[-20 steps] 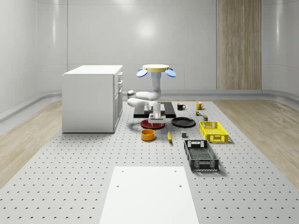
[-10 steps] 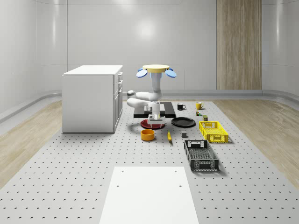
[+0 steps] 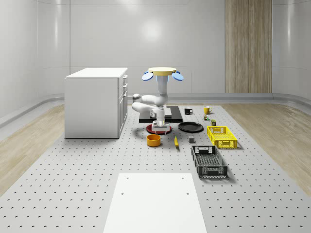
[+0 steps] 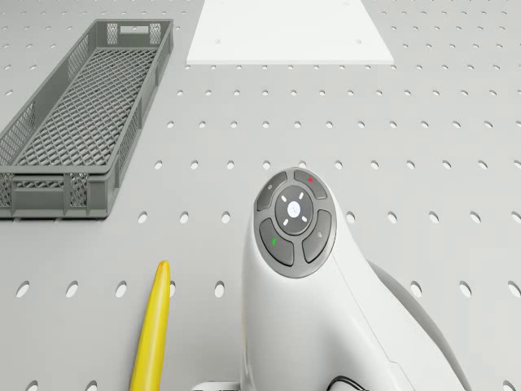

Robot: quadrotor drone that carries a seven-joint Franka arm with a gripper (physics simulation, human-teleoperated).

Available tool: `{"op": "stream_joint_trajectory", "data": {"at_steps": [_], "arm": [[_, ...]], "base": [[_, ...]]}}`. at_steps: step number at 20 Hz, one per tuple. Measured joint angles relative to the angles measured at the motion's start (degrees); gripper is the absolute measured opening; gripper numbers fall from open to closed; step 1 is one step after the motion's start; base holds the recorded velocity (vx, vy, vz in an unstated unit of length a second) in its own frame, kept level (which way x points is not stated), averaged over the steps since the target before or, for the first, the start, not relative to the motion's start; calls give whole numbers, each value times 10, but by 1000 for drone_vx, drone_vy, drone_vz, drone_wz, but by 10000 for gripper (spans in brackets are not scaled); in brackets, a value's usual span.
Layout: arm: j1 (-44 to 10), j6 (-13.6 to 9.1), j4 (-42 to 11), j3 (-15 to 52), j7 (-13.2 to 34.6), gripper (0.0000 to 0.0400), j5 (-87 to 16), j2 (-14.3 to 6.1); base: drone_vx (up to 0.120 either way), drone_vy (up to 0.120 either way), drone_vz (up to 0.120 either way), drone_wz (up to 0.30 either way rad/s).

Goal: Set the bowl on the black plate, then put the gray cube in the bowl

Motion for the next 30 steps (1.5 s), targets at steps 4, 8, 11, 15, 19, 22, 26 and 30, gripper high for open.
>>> {"op": "stream_joint_trajectory", "data": {"at_steps": [4,8,11,15,19,22,26,30], "arm": [[-2,10,6,-20,-2,400,-19,-2],[-4,17,11,-37,-3,400,-34,-3],[-8,19,16,-43,-3,400,-39,-2],[-18,20,26,-43,-2,400,-41,1],[-25,26,35,-57,-1,400,-53,3],[-28,29,39,-64,-1,400,-60,4],[-30,31,41,-69,-1,282,-65,5],[-30,31,43,-71,-1,167,-67,5]], "base": [[0,0,0,0],[0,0,0,0],[0,0,0,0],[0,0,0,0],[0,0,0,0],[0,0,0,0],[0,0,0,0],[0,0,0,0]]}}
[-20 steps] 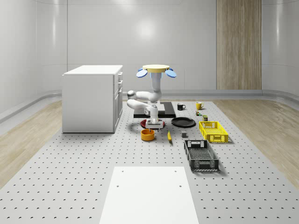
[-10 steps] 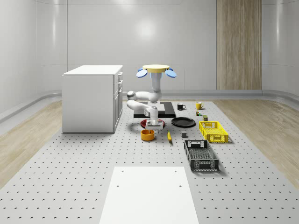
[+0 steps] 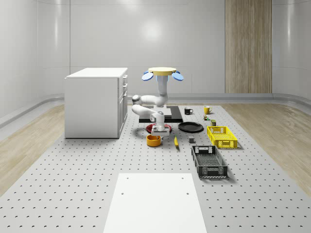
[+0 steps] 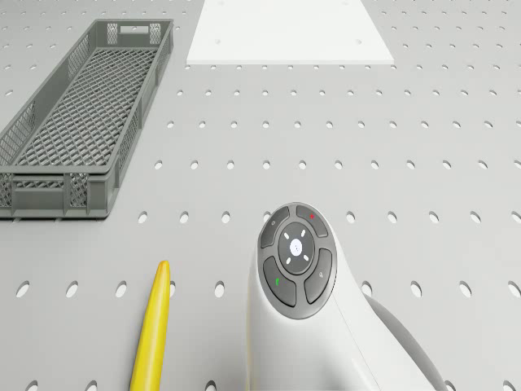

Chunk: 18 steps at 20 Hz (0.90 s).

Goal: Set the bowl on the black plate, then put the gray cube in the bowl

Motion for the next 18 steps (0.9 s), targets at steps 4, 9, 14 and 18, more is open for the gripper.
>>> {"op": "stream_joint_trajectory", "data": {"at_steps": [4,9,14,18], "arm": [[0,0,0,-1,0,125,-1,1],[0,-1,1,-1,0,107,-2,1],[1,-2,0,-1,-1,102,-1,2],[5,-9,-6,16,-1,101,14,2]], "base": [[0,0,0,0],[0,0,0,0],[0,0,0,0],[0,0,0,0]]}}
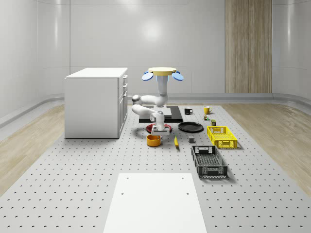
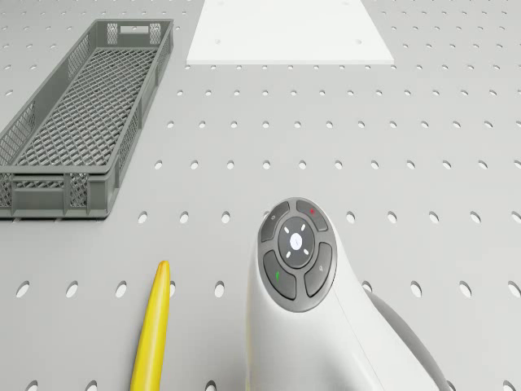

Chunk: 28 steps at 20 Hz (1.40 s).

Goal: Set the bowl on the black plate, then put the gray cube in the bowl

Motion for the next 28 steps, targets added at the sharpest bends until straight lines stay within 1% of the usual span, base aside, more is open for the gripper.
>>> {"op": "stream_joint_trajectory", "data": {"at_steps": [2,7,11,28], "arm": [[3,-6,-5,14,0,100,13,0],[7,-17,-14,44,1,100,41,-2],[8,-20,-17,55,2,100,52,-3],[7,-16,-19,64,3,100,63,-11]], "base": [[0,0,20,0],[0,0,120,0],[-100,100,120,0],[-120,120,2,0]]}}
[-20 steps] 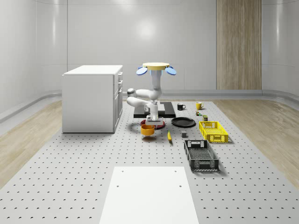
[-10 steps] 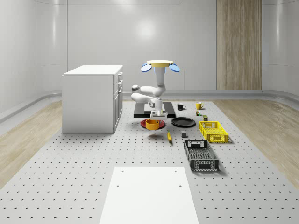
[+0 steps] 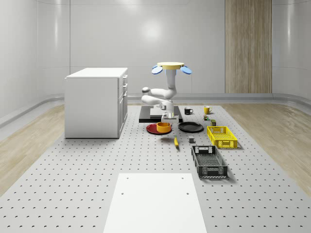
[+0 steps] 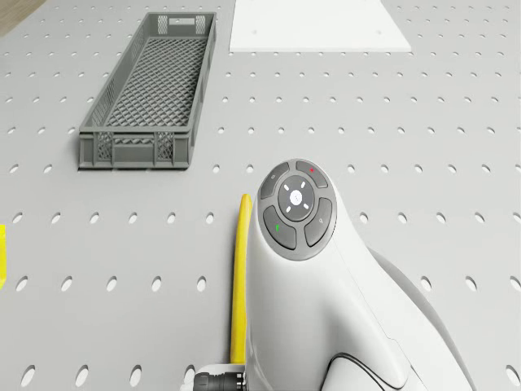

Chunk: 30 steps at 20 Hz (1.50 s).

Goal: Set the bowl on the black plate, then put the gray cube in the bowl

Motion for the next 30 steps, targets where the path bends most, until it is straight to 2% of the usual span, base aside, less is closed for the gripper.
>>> {"op": "stream_joint_trajectory", "data": {"at_steps": [30], "arm": [[-3,9,0,1,2,100,4,-10]], "base": [[-120,120,0,0]]}}
